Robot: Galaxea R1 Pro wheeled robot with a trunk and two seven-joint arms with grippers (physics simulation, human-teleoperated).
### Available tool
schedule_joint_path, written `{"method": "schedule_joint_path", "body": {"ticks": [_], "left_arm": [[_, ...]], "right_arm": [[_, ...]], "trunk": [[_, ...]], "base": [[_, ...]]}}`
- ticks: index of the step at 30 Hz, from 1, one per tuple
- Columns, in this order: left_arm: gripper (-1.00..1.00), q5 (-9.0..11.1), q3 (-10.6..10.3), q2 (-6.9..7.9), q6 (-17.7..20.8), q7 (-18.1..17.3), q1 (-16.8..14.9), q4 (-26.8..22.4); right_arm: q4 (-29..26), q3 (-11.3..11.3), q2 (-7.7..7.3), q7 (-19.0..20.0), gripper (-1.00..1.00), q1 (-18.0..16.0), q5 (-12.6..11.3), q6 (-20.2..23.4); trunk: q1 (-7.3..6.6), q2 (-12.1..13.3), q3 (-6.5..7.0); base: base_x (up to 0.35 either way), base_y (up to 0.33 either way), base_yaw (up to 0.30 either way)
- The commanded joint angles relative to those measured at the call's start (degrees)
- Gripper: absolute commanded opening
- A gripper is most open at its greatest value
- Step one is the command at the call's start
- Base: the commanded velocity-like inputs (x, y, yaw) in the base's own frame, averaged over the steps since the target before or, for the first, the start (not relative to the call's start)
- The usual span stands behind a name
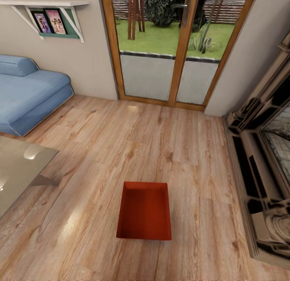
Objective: Move the two storage containers from the living room to the garage. In the garage, place one container on the floor and stack the other container on top of it (either order is fine).
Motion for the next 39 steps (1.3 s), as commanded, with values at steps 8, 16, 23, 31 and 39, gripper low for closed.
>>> {"method": "schedule_joint_path", "body": {"ticks": [8, 16, 23, 31, 39], "left_arm": [[1.00, 0.2, -0.1, -0.01, -0.2, 0.1, 0.0, 0.0], [1.00, 0.2, -0.1, -0.01, -0.2, 0.1, 0.0, 0.0], [1.00, 0.2, -0.1, -0.01, -0.2, 0.1, 0.0, 0.0], [1.00, 0.2, -0.1, -0.01, -0.2, 0.1, 0.0, 0.0], [1.00, 0.2, -0.1, -0.01, -0.2, 0.1, 0.0, 0.0]], "right_arm": [[0.2, 0.5, 0.02, 0.0, 1.00, -0.1, -0.6, -0.4], [0.2, 0.5, 0.00, 0.0, 1.00, -0.1, -0.6, -0.4], [0.2, 0.5, -0.06, 0.0, 1.00, -0.1, -0.6, -0.4], [0.2, 0.4, 0.08, 0.0, 1.00, -0.1, -0.6, -0.3], [0.2, 0.4, -0.02, -0.1, 1.00, -0.1, -0.3, -0.9]], "trunk": [[0.00, 0.0, -0.76], [0.00, 0.0, -1.49], [0.00, 0.0, -2.03], [0.00, 0.0, -2.14], [0.00, 0.0, -2.15]], "base": [[0.000, 0.000, 0.000], [0.000, 0.000, 0.000], [0.000, 0.000, 0.000], [0.000, 0.000, 0.000], [0.000, 0.000, 0.000]]}}
